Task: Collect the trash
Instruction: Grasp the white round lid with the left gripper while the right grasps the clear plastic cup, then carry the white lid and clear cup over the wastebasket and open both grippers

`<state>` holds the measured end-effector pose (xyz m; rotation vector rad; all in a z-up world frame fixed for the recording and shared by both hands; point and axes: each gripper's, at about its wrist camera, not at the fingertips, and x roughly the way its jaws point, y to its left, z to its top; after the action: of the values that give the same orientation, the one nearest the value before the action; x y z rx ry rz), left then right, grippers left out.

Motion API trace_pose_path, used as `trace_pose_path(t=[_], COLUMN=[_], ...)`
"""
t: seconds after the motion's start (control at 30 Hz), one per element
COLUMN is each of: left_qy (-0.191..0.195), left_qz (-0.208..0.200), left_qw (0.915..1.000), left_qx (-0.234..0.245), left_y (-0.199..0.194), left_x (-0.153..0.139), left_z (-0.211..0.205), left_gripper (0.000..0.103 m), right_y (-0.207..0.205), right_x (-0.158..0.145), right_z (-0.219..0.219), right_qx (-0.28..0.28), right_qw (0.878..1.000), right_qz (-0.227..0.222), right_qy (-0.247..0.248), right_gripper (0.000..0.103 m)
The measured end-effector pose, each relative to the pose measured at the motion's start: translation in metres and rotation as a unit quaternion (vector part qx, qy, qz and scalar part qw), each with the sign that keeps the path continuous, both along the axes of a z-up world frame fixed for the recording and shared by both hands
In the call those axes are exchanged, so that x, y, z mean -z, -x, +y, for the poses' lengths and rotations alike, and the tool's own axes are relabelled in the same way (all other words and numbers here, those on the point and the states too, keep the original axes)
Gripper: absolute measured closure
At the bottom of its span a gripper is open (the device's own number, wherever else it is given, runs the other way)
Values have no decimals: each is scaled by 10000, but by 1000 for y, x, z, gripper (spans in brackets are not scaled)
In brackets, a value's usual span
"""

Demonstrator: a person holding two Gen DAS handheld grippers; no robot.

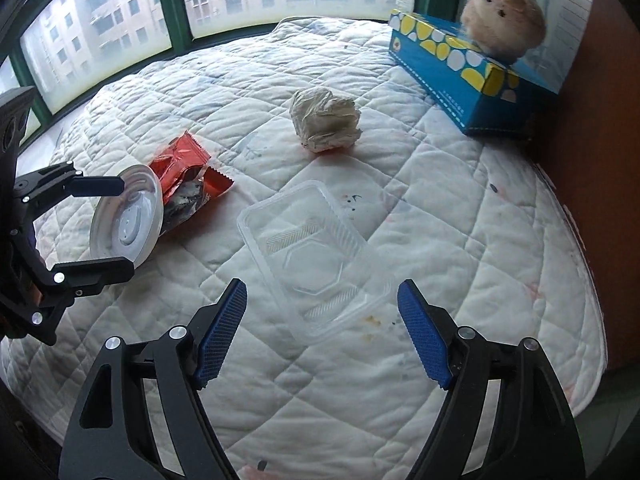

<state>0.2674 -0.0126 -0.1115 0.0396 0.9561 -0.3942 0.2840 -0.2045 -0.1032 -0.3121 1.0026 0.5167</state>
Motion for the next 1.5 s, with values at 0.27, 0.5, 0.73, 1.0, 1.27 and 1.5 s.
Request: trace_pose_path(t=[0.27,0.5,0.73,1.0,1.27,1.5], left_qy=[43,86,71,29,84,97], left_qz=[105,192,157,88,64,2], left_qw=[9999,9997,9998,9999,9999,10000], left_qx=[76,77,35,46,46,16], left_y=[-2,-2,-1,4,12,20], left_x=[2,5,7,4,1,-4], left_z=[-2,1,2,3,3,2], left_gripper=[9,9,14,34,40,41], right_y=[-16,-22,-9,11,35,50], right_x=[11,17,14,4,-7,-2], right_z=[20,27,21,12,1,-5], right_qx=[-455,-454,-201,37,266,362], right_qw=[9984,9981,9992,9996,9987,9984], right_qz=[160,270,338,209,77,129], right_qy=[307,323,118,-197,-437,-407], right_gripper=[19,24,49,49,52,57])
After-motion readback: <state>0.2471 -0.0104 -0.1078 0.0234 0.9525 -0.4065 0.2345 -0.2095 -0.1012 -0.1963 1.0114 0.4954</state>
